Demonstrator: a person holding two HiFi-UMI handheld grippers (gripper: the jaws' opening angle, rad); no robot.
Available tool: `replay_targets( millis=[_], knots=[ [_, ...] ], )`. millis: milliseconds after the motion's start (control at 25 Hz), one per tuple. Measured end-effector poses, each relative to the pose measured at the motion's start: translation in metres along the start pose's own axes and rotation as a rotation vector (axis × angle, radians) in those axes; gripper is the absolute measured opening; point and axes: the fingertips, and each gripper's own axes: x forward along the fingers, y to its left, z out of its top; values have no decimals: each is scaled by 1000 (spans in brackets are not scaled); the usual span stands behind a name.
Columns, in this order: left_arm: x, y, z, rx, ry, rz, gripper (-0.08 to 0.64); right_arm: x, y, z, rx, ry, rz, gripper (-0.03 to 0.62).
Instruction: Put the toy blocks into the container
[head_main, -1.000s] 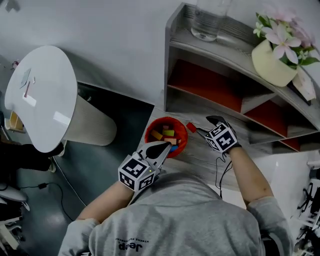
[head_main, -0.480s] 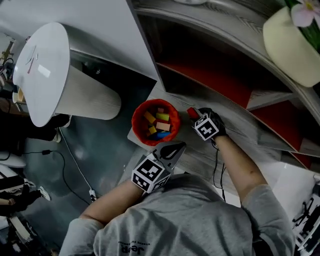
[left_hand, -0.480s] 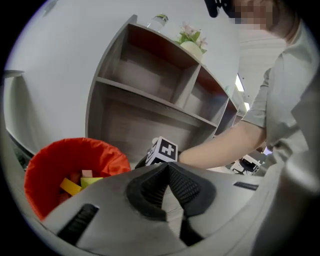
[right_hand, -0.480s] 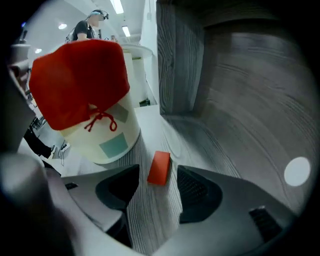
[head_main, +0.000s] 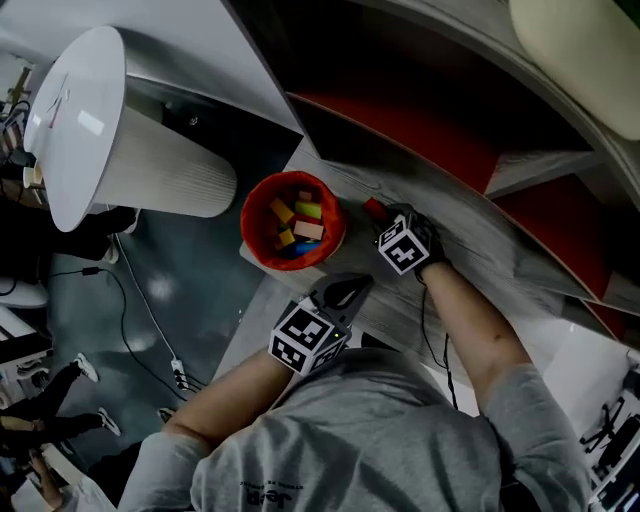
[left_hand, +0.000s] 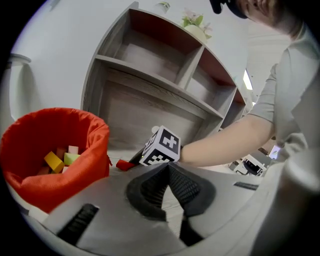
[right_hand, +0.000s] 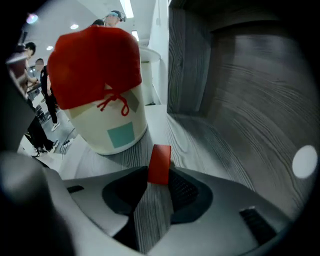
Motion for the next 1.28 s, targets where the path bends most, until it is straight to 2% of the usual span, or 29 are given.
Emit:
replay_targets(
  millis=[320,520,720,880,1000,1280],
  knots=[
    [5,-24,23,20,-50,-33,12,-80,2,10,40,-81,0,158],
    [-20,-22,67,78,-107,-84,12,-151,0,64,57,-189,-44,158],
    [-66,3,114,132,-169,-126,12,-197,18,126,48,-221,-75,158],
    [-112,36,132,181,-187,-131,12,-201,46,174,37,-234,-81,158],
    [-143,67,134,188,-181,-130,12,-192,66,201,36,-224,-80,158],
    [-181,116,127,169,-176,-144,12,-153,105,221,33,-146,-61,158]
  ],
)
